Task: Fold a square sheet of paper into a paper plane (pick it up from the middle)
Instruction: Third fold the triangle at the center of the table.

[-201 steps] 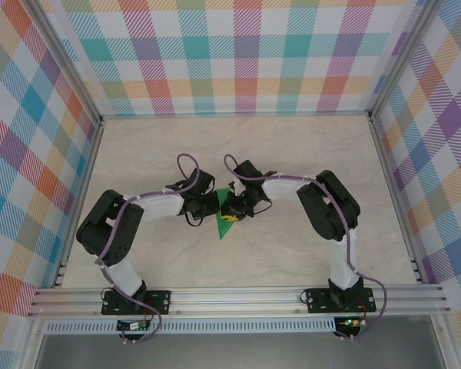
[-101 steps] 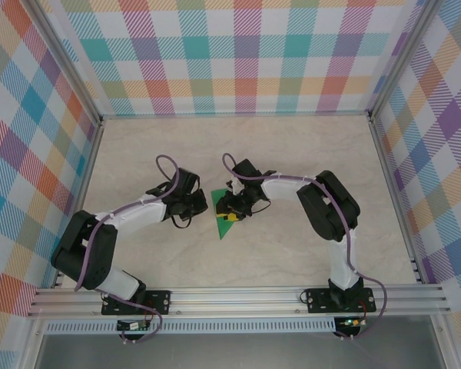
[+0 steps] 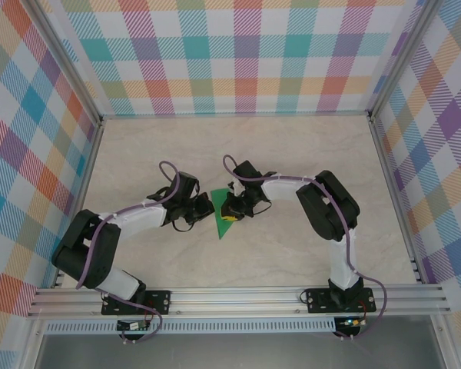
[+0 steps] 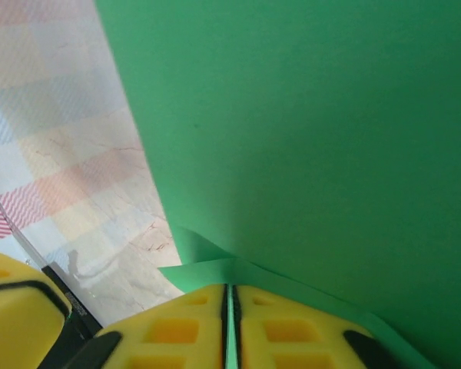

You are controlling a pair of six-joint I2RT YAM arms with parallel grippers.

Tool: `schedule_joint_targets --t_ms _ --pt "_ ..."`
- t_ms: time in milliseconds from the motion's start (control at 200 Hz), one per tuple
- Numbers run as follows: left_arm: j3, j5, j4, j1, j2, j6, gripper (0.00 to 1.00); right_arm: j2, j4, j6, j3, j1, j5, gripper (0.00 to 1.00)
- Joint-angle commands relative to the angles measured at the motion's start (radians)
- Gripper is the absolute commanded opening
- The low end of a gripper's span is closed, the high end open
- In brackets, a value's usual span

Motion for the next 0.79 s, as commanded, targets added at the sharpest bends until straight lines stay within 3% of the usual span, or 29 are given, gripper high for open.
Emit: schedule_joint_targets --t_ms 0,255,790 --pt "-0.014 0.039 0.048 -0.011 0.025 -0.015 0.00 0.053 -0.047 -0.017 -0.032 0.005 0.057 0.08" --pt "0.005 0.064 0.073 -0.035 0.093 -0.008 0.00 0.055 -0.049 -0.017 -0.038 0.006 0.058 0.03" --pt "0.035 0.025 0.048 -0.058 0.141 0.017 0.00 0.055 -0.051 -0.026 -0.032 0.006 0.054 0.02"
